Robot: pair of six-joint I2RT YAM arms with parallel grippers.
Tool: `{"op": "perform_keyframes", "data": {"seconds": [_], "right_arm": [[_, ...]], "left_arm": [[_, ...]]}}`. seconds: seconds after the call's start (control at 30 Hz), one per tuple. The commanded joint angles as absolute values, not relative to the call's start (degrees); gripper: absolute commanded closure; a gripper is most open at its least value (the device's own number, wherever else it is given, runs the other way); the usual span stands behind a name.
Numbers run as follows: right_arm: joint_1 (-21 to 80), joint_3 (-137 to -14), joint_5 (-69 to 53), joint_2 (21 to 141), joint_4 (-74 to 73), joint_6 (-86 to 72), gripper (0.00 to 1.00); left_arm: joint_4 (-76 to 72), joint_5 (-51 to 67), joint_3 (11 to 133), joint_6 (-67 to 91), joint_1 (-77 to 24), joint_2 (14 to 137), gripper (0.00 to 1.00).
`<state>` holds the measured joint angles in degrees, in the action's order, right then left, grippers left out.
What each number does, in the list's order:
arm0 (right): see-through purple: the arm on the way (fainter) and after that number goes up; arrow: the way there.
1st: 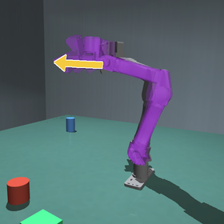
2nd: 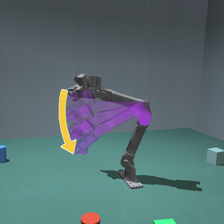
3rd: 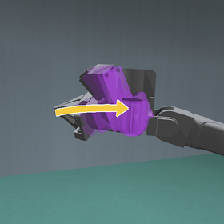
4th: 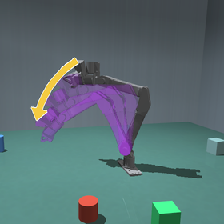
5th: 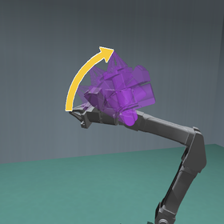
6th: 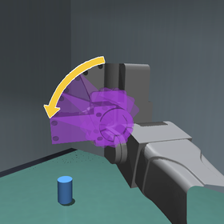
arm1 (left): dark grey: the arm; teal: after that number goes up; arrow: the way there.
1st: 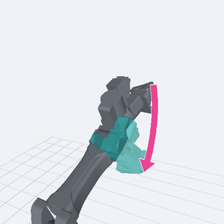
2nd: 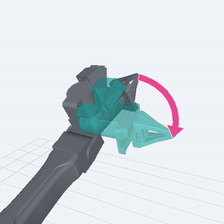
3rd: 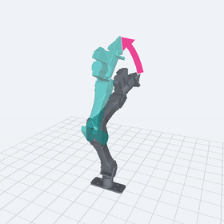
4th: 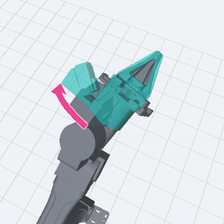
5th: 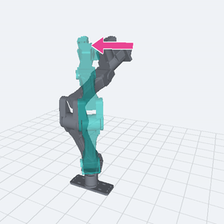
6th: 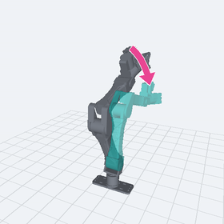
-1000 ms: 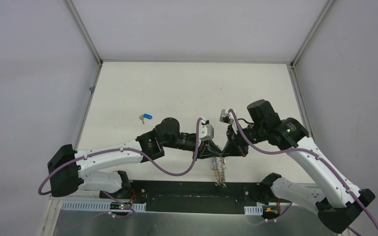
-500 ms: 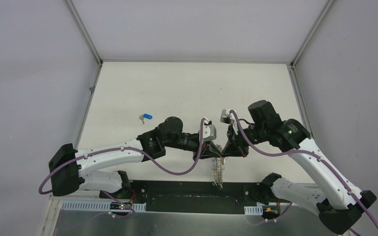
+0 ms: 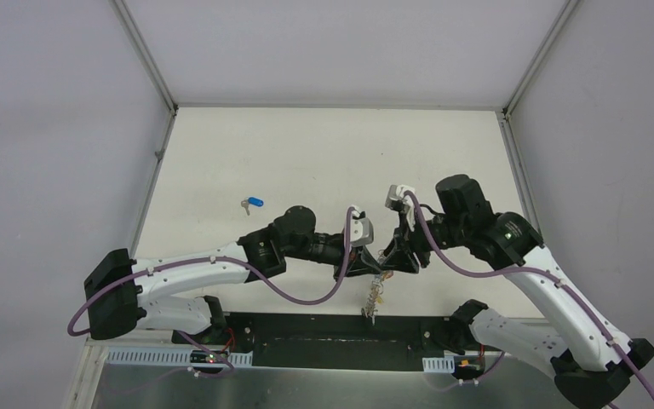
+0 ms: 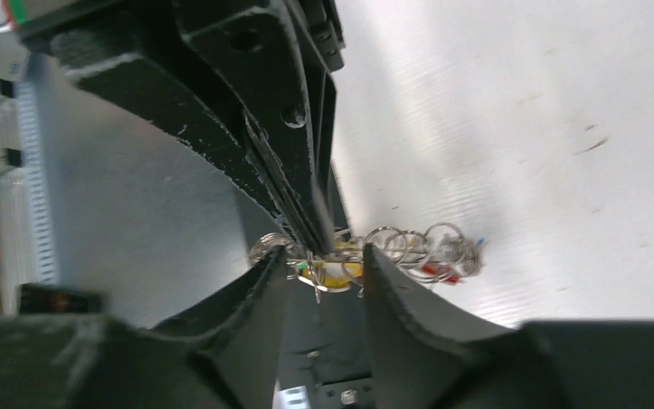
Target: Put the keys on the keyring
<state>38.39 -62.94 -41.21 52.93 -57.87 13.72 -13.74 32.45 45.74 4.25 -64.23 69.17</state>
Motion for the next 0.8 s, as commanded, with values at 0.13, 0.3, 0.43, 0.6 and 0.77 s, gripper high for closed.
{"op": "perform_keyframes", "data": {"seconds": [0.13,0.3,0.43,0.6,0.77], "right_arm": [[37.52,-55.76,-31.29,40.62,-39.64,3.61,0.46],[36.53,-53.25,-36.12,37.97,-33.57,-0.96,0.46],[35.83,-52.13,-41.05,38.1,-30.33,-3.91,0.46],[35.01,-50.24,-45.06,36.25,-25.01,-10.71,0.48],[33.86,-50.9,-45.63,35.95,-24.31,-16.2,0.51]], "left_arm": [[-33.04,27.62,38.39,10.44,-64.88,64.55,1.0],[-41.72,25.45,34.56,11.91,-64.86,62.73,1.0],[-47.23,23.92,32.21,12.29,-64.89,61.69,1.0],[-55.28,22.42,29.29,13.13,-64.86,61.47,1.0],[-61.69,20.93,26.9,13.83,-64.78,61.35,1.0]]}}
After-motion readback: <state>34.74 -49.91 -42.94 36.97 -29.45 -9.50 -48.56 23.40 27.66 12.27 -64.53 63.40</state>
